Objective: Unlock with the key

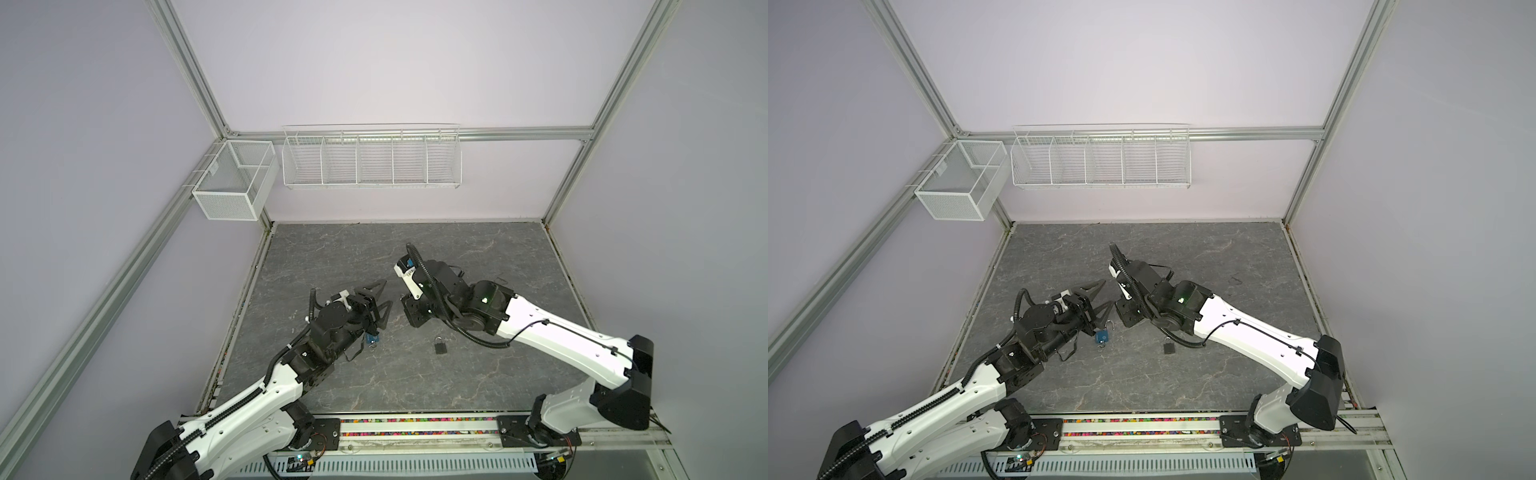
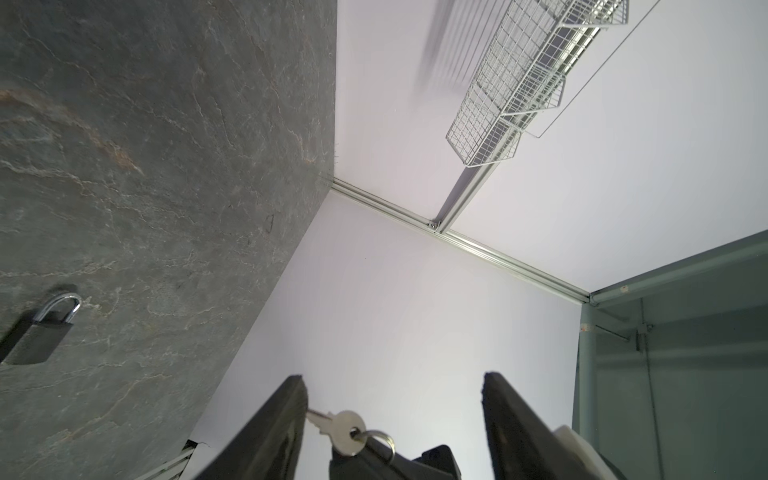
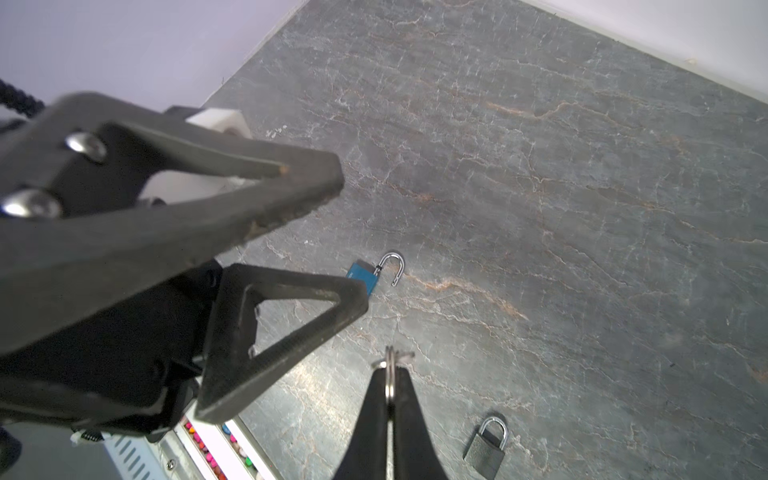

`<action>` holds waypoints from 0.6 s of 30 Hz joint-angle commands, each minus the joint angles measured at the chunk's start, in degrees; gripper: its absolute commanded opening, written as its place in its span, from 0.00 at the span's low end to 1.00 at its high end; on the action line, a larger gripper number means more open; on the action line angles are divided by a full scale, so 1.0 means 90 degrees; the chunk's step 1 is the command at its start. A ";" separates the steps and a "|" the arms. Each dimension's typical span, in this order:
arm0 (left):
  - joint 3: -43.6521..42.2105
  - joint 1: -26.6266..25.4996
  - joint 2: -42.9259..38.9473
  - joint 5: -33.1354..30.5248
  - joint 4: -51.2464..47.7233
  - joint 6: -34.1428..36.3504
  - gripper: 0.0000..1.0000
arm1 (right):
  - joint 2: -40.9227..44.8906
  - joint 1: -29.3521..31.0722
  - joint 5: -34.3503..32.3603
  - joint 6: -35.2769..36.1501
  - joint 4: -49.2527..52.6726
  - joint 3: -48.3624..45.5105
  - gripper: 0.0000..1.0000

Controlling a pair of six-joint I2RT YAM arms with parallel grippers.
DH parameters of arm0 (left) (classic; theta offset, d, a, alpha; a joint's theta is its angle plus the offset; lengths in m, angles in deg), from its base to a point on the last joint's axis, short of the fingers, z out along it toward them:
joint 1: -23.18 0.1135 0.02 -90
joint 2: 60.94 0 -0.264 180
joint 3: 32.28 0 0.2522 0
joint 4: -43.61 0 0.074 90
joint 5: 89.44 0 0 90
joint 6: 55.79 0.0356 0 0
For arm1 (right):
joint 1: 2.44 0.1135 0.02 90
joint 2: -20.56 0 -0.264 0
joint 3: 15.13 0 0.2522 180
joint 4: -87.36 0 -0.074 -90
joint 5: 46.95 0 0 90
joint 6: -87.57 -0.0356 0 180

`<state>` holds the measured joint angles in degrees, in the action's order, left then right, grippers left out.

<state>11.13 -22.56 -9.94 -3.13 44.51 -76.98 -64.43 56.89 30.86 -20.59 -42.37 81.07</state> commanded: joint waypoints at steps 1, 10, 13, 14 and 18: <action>0.0332 -0.0166 0.0095 -0.0353 0.0263 -0.0614 0.67 | -0.0025 -0.0025 -0.0232 -0.0103 -0.0356 0.0187 0.07; 0.0450 -0.0530 0.0459 -0.0791 0.0536 -0.1079 0.67 | 0.0081 -0.0038 -0.0443 -0.0071 -0.0627 0.0268 0.07; 0.0537 -0.0568 0.0505 -0.0969 0.0512 -0.1106 0.65 | 0.0204 -0.0035 -0.0358 -0.0085 -0.0834 0.0095 0.07; 0.0562 -0.0566 0.0526 -0.1018 0.0515 -0.1112 0.64 | 0.0234 -0.0039 -0.0313 -0.0083 -0.0835 0.0069 0.06; 0.0472 -0.0566 0.0627 -0.1242 0.0749 -0.1218 0.55 | 0.0464 -0.0039 -0.0190 -0.0140 -0.0918 -0.0185 0.06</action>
<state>14.17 -27.37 -4.98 -11.48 48.68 -84.13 -63.42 56.84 28.13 -20.87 -48.59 81.39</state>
